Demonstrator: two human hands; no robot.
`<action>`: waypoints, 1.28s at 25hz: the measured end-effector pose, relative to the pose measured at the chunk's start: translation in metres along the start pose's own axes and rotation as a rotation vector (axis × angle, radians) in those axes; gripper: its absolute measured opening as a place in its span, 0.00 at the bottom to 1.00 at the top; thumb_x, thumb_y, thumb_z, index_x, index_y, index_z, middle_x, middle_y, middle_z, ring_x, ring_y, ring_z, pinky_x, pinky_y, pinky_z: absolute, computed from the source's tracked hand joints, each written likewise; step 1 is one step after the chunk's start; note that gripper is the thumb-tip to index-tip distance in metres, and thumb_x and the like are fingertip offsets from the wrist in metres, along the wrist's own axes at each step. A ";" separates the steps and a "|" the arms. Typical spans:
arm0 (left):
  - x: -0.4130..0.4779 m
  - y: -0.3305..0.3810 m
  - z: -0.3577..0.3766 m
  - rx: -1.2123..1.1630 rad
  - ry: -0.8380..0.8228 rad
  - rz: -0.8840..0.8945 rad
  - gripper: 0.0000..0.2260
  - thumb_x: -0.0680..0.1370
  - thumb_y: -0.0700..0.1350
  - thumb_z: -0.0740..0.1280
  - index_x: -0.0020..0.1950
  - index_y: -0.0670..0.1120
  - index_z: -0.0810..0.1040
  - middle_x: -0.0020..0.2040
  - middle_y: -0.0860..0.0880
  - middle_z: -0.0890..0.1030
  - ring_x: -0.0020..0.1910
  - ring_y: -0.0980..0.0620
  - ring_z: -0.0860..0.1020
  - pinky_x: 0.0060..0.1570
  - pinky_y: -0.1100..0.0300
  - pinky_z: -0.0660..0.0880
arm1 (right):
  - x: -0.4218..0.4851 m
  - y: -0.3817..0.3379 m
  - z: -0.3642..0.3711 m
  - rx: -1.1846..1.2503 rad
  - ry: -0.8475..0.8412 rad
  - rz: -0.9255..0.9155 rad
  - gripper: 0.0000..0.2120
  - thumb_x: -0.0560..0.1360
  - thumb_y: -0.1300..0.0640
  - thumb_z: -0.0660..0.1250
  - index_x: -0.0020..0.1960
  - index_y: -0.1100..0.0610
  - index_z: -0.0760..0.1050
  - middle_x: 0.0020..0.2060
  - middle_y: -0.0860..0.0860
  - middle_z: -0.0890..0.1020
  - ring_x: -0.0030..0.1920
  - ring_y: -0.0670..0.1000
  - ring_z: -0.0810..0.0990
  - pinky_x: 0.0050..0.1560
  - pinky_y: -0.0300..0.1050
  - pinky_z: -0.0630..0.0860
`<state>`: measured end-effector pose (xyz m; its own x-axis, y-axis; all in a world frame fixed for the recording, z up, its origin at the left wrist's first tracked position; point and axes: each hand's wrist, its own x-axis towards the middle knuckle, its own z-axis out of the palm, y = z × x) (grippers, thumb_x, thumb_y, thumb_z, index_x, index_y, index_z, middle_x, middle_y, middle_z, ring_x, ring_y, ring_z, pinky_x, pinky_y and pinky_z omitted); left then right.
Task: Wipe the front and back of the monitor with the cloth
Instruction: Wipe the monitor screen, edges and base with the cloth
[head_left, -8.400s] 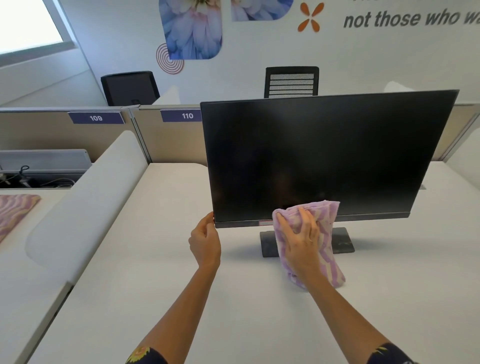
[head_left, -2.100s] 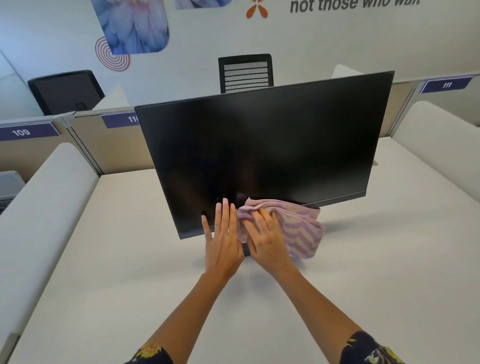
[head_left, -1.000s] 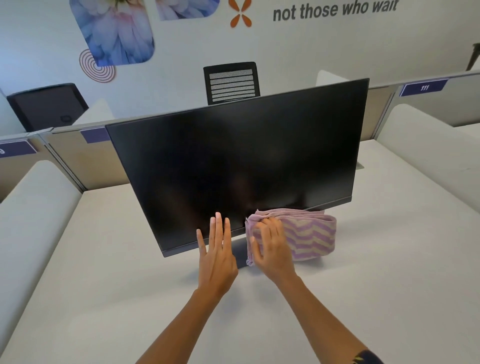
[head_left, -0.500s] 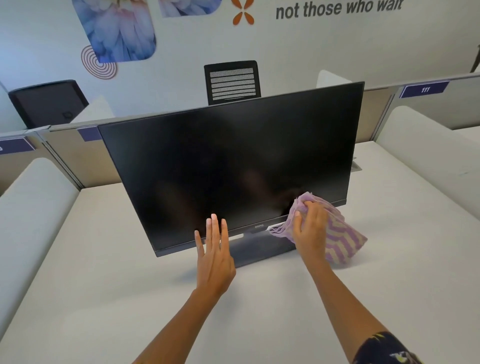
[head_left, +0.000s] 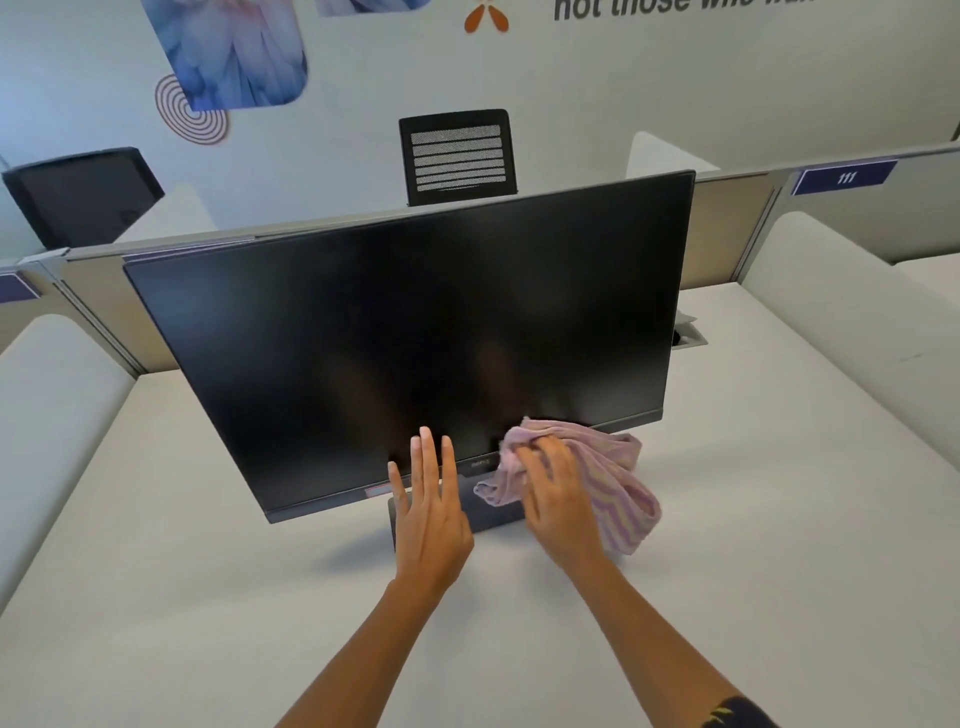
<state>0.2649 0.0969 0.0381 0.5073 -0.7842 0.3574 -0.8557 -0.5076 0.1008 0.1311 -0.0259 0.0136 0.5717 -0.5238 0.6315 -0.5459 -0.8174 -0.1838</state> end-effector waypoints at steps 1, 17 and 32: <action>0.000 0.001 0.000 0.010 -0.005 -0.006 0.41 0.68 0.38 0.70 0.78 0.43 0.57 0.80 0.40 0.50 0.78 0.39 0.46 0.75 0.39 0.43 | 0.000 0.017 -0.003 -0.006 -0.008 0.063 0.22 0.74 0.56 0.71 0.66 0.57 0.72 0.62 0.57 0.77 0.60 0.57 0.77 0.60 0.49 0.77; -0.002 0.003 0.001 0.079 0.019 -0.002 0.43 0.66 0.42 0.74 0.77 0.44 0.59 0.79 0.40 0.54 0.77 0.38 0.50 0.74 0.37 0.42 | 0.010 0.011 -0.006 0.213 0.015 0.056 0.20 0.82 0.46 0.55 0.64 0.57 0.76 0.62 0.54 0.79 0.63 0.54 0.75 0.64 0.45 0.73; -0.001 -0.003 0.008 0.041 0.006 -0.003 0.47 0.67 0.42 0.74 0.79 0.48 0.50 0.80 0.44 0.46 0.78 0.40 0.46 0.73 0.36 0.45 | 0.021 0.045 -0.004 0.183 0.140 0.368 0.17 0.79 0.50 0.61 0.61 0.61 0.75 0.58 0.59 0.78 0.57 0.57 0.76 0.55 0.47 0.78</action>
<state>0.2675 0.0967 0.0299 0.5093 -0.7805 0.3626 -0.8492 -0.5242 0.0643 0.1164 -0.0725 0.0218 0.2636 -0.7609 0.5929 -0.5728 -0.6180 -0.5384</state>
